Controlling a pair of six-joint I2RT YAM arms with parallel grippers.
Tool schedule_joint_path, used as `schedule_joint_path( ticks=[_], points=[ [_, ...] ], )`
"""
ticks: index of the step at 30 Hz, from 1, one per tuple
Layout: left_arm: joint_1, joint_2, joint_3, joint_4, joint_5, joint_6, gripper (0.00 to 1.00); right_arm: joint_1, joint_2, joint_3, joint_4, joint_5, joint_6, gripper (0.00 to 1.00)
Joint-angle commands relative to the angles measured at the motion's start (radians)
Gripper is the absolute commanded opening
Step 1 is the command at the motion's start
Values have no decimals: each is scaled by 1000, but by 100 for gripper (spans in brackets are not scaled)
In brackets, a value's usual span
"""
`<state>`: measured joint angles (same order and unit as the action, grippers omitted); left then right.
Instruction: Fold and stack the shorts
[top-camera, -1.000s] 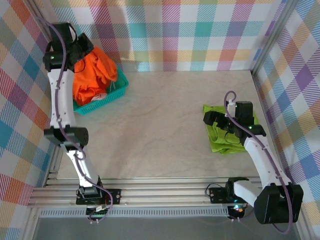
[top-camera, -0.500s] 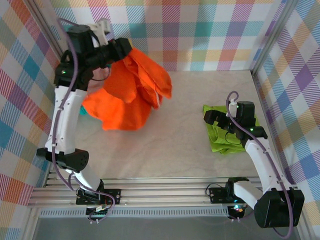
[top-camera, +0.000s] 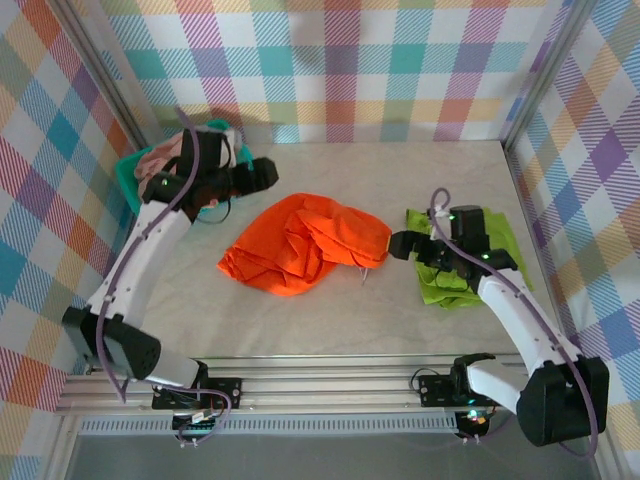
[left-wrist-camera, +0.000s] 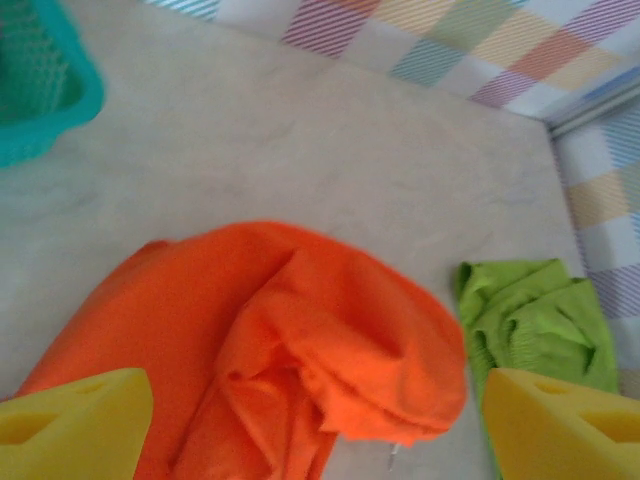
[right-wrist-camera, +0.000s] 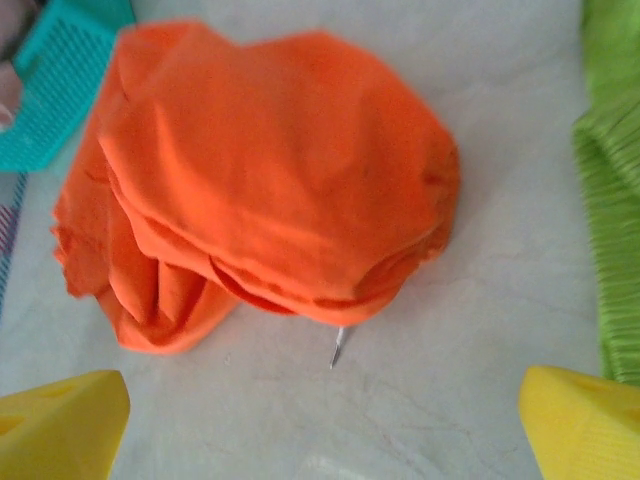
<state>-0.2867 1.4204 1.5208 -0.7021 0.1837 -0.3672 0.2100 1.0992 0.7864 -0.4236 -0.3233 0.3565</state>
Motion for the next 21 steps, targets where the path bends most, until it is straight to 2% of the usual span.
schedule_joint_path(
  ticks=[1,4,7,9,11,15,18,21],
  points=[
    [-9,-90,-197,85,-44,-73,83,48,53,-26,29,53,52,98],
    [-39,-119,-353,189,8,-109,77,51,97,-68,127,4,259,96],
    [-107,-87,-409,211,-13,-68,72,54,126,-174,377,-77,533,95],
    [-157,-48,-416,212,-41,-19,69,55,152,-217,495,-85,675,94],
    [-200,-3,-408,209,-65,22,66,61,172,-213,513,-61,732,92],
    [-250,103,-387,197,-129,57,57,61,207,-215,537,1,844,82],
    [-263,182,-368,192,-159,78,49,61,261,-228,605,9,920,79],
    [-282,248,-338,176,-198,95,47,61,337,-216,682,-10,961,76]
  ],
)
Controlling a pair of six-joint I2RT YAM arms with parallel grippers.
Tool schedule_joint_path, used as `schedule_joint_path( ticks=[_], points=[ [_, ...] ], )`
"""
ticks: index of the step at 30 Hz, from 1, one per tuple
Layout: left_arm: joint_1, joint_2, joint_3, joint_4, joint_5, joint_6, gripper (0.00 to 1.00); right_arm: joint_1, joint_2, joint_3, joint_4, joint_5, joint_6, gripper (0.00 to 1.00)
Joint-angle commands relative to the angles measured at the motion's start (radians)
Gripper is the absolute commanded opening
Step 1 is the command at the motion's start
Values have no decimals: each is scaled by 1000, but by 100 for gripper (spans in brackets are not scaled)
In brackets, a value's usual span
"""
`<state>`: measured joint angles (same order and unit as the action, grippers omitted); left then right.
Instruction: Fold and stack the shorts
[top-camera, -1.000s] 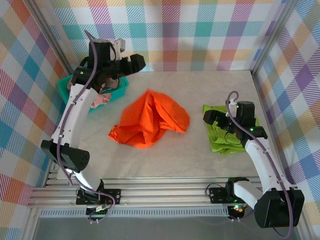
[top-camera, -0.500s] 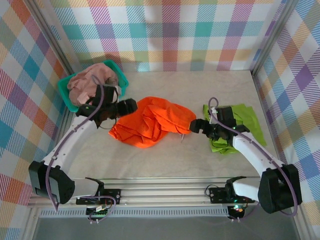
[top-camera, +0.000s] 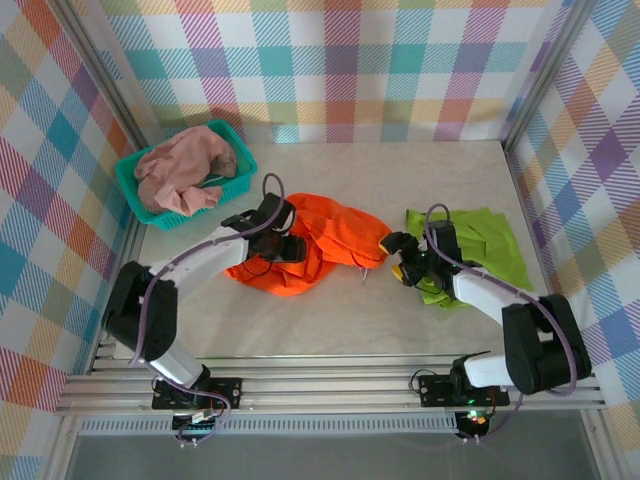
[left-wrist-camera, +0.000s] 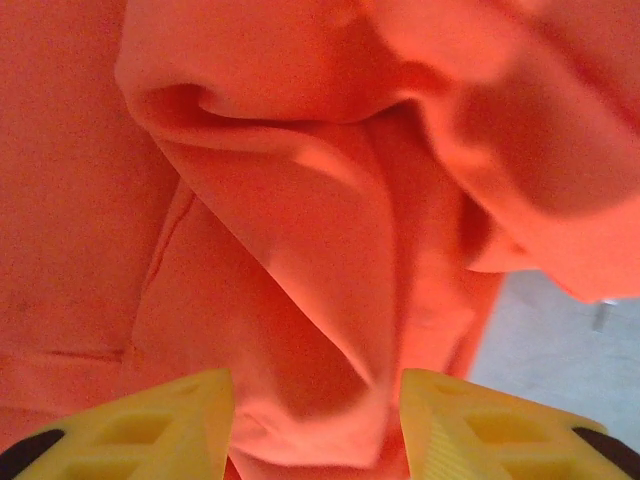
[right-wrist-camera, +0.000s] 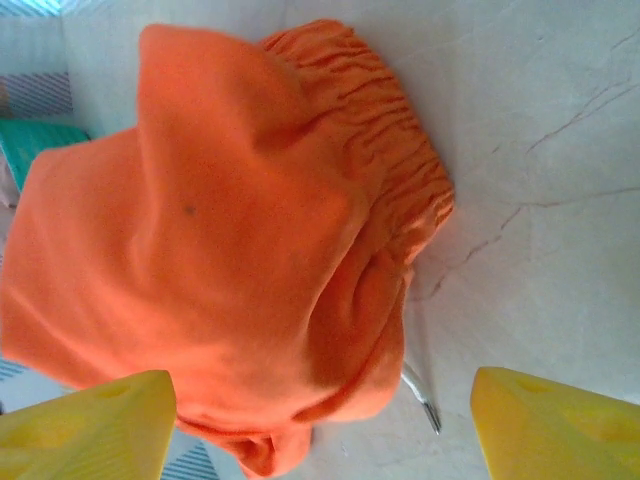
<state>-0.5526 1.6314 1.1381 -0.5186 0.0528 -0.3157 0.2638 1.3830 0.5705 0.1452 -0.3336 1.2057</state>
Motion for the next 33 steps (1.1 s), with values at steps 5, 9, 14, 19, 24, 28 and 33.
schedule_joint_path(
  ticks=[5,9,14,19,24,28,33],
  points=[
    [-36,107,74,7,-87,52,41,9,189,51,188,-37,137,68],
    [-38,143,89,15,-97,46,16,8,266,77,236,-50,162,52],
    [-38,89,100,-9,-171,41,0,9,277,107,216,-55,147,21],
    [-27,-60,115,-47,-255,43,0,8,159,171,36,-12,18,0],
    [31,-247,164,-92,-308,45,0,9,-29,308,-249,77,-211,0],
    [102,-363,227,-125,-308,48,0,9,-160,413,-390,143,-364,0],
    [159,-424,360,-176,-289,82,0,9,-270,540,-475,137,-482,0]
  ],
)
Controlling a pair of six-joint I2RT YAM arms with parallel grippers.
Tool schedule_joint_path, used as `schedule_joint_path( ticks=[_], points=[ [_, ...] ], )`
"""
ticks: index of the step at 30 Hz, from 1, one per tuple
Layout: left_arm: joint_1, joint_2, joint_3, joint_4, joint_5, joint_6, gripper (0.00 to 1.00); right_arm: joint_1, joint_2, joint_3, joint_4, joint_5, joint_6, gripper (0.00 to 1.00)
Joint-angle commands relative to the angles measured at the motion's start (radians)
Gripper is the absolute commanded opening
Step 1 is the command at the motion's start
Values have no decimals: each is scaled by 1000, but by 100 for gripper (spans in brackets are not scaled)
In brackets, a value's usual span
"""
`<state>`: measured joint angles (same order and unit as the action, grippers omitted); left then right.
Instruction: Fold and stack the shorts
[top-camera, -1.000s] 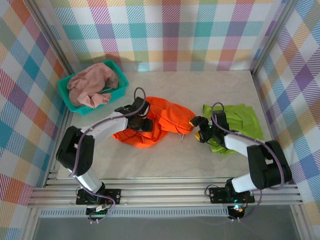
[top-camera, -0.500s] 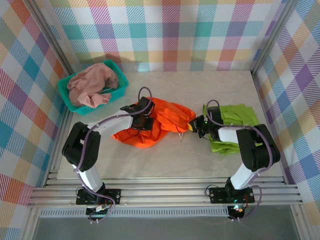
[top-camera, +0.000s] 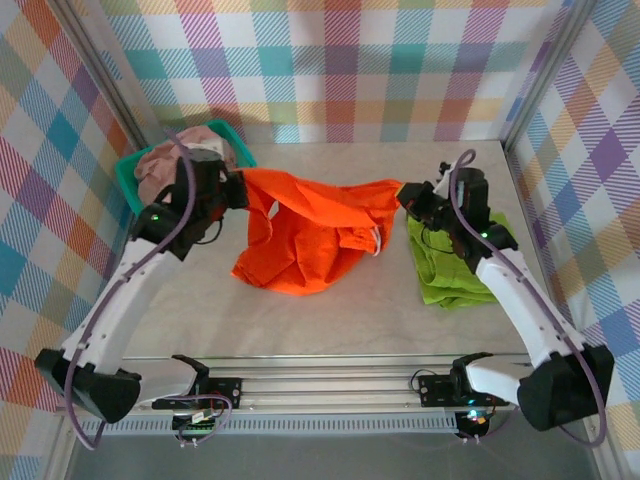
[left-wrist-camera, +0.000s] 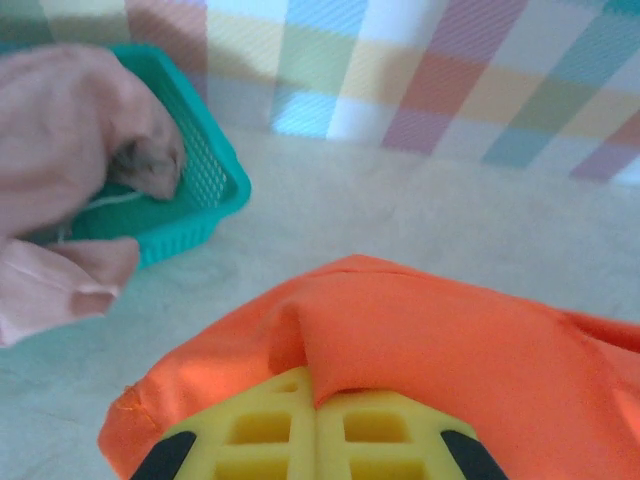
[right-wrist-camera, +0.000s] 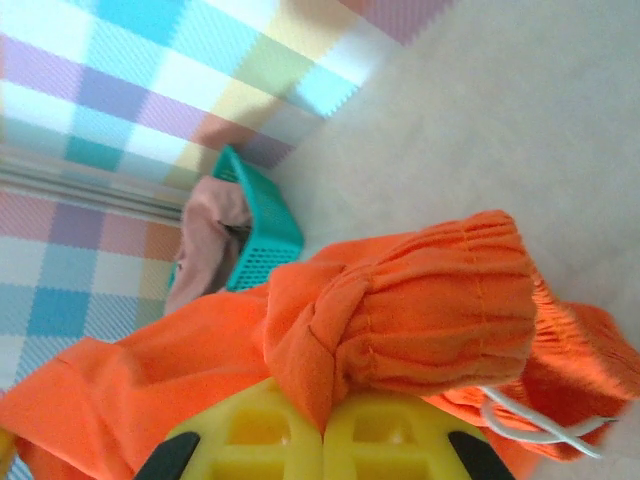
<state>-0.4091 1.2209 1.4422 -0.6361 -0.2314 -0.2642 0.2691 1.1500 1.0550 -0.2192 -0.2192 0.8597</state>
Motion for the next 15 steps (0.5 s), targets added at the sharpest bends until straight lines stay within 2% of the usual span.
schedule_joint_path(
  ticks=[1,9,15],
  points=[
    [23,-14,92,-74,-2,36,0,4,-51,82,-123,15,-153,0],
    [49,18,455,-187,-27,103,0,3,-140,318,-208,-64,-261,0],
    [49,76,763,-255,-73,148,0,7,-201,401,-175,-162,-258,0]
  ],
)
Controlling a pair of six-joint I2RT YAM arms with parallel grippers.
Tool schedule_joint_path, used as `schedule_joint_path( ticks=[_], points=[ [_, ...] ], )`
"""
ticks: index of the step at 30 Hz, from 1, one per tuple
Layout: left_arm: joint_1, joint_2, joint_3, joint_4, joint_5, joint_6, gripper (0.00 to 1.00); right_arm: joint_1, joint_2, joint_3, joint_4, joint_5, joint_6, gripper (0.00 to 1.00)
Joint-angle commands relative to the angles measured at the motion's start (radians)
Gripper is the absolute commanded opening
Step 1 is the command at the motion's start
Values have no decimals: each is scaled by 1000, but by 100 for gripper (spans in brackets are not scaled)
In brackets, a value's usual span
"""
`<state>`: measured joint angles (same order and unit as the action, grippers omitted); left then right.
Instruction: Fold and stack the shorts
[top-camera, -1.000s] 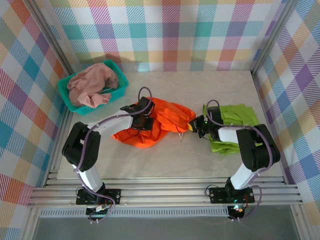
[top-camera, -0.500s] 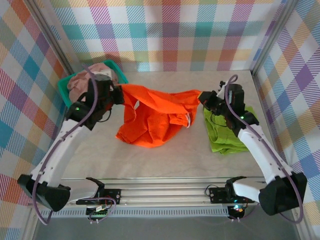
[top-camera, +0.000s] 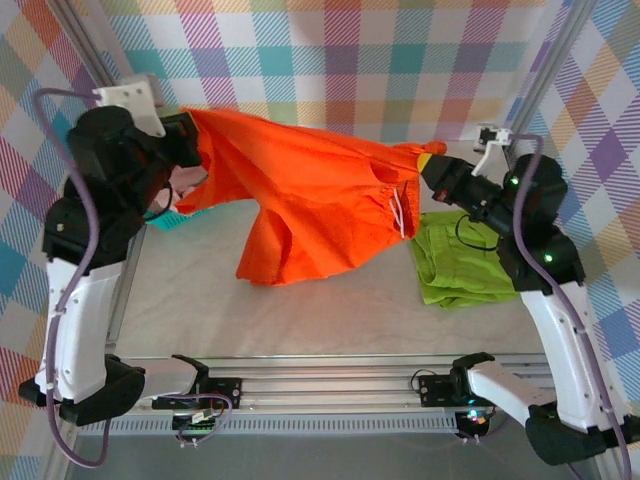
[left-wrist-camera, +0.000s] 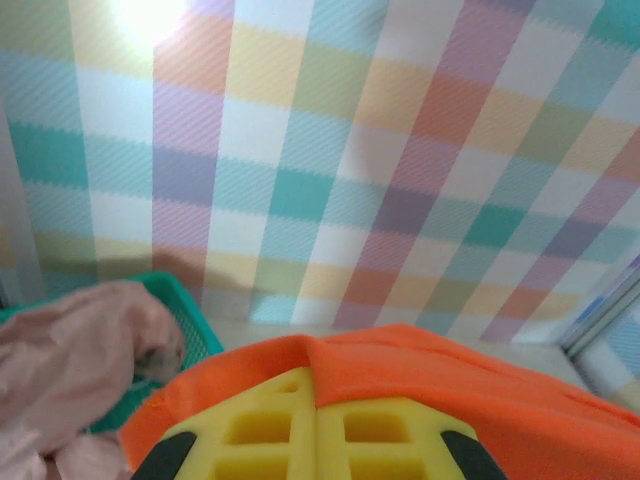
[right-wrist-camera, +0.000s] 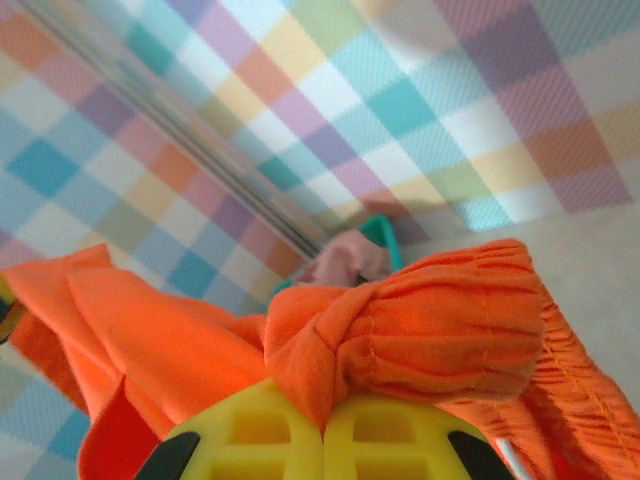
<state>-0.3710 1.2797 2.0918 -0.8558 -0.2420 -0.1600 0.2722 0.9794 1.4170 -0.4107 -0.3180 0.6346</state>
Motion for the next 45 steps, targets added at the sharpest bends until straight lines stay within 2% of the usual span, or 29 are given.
schedule_joint_path(
  ticks=[1,4,8,11,14,17,22,24,26,27,29,30,31,33,36,38,40,45],
  points=[
    [12,32,170,-46,-66,48,0,6,-41,46,26,-79,-29,0],
    [10,75,307,-65,-55,54,0,16,-65,53,47,-101,-19,0],
    [11,118,369,-37,-58,58,0,29,-81,38,61,-84,-1,0],
    [11,183,373,-31,-59,65,0,36,-58,33,-16,2,-38,0],
    [13,293,371,-36,-52,73,0,36,-18,13,-111,157,-51,0],
    [34,428,370,-21,-31,58,0,36,45,-15,-162,259,-41,0],
    [98,687,373,65,75,-52,3,34,240,-56,-112,343,-53,0],
    [115,803,405,99,119,-87,5,21,347,-36,-88,370,-70,7],
    [124,945,510,100,175,-102,17,-12,473,25,-89,360,-59,16],
    [125,1029,599,82,208,-106,31,-42,547,75,-102,321,-35,21],
    [134,1157,779,43,266,-121,49,-106,683,202,-146,216,33,47],
    [139,1198,847,26,284,-138,62,-140,746,270,-167,111,57,60],
    [145,1198,873,18,297,-157,71,-161,792,338,-183,9,66,67],
    [147,1135,848,3,296,-153,84,-160,816,409,-218,-51,52,73],
    [137,970,695,-28,298,-114,88,-133,725,301,-127,-70,30,81],
    [132,824,509,-40,288,-110,91,-116,649,184,-70,-101,29,84],
    [131,645,246,-27,267,-138,91,-89,579,62,-44,-115,21,86],
    [124,197,-505,206,263,-246,91,7,446,-221,36,-136,22,91]
  ],
)
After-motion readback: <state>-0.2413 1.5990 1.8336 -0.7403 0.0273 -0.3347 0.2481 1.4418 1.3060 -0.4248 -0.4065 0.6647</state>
